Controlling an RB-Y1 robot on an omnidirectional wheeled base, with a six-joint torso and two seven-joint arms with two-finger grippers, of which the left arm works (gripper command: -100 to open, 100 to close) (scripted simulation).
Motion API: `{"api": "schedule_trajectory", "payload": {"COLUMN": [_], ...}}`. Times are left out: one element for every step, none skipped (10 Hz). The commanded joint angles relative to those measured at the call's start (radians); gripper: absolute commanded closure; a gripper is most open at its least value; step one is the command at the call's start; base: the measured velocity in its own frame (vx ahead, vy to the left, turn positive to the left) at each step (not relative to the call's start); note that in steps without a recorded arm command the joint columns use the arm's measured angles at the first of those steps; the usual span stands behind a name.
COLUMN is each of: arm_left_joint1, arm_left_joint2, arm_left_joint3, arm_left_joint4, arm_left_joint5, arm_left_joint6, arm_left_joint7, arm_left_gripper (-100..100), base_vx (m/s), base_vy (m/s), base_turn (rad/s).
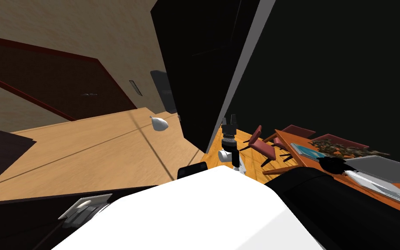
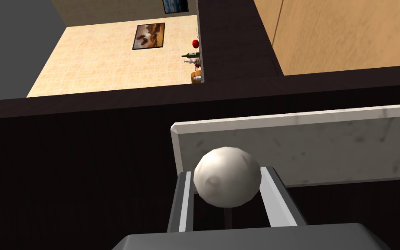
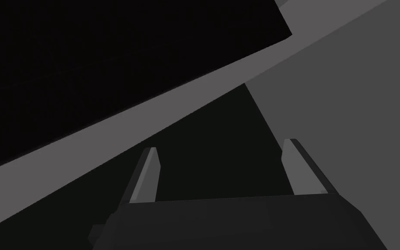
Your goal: Push the door open
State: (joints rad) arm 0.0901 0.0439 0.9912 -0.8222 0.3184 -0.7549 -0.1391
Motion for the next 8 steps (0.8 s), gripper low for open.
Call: {"api": "schedule_trajectory", "payload": {"arm_left_joint1": [0.000,0.002,0.002,0.003,0.004,0.004,0.005,0.005], "arm_left_joint2": [0.000,0.009,0.010,0.012,0.013,0.013,0.012,0.011], "arm_left_joint3": [0.000,0.026,0.032,0.046,0.062,0.070,0.087,0.095], "arm_left_joint4": [0.000,-0.002,-0.002,-0.002,-0.002,-0.002,-0.002,-0.002], "arm_left_joint5": [0.000,0.013,0.016,0.023,0.030,0.034,0.042,0.046], "arm_left_joint6": [0.000,-0.002,-0.003,-0.003,-0.004,-0.005,-0.006,-0.006], "arm_left_joint7": [0.000,-0.009,-0.011,-0.015,-0.020,-0.023,-0.028,-0.030], "arm_left_gripper": [100,100,100,100,100,100,100,100], "base_vx": [0.058,0.091,0.141,0.155,0.173,0.141,0.127,0.122], "base_vy": [0.052,0.090,0.139,0.146,0.169,0.153,0.149,0.148], "base_turn": [0.012,0.029,0.028,0.031,0.048,0.027,0.032,0.028]}}
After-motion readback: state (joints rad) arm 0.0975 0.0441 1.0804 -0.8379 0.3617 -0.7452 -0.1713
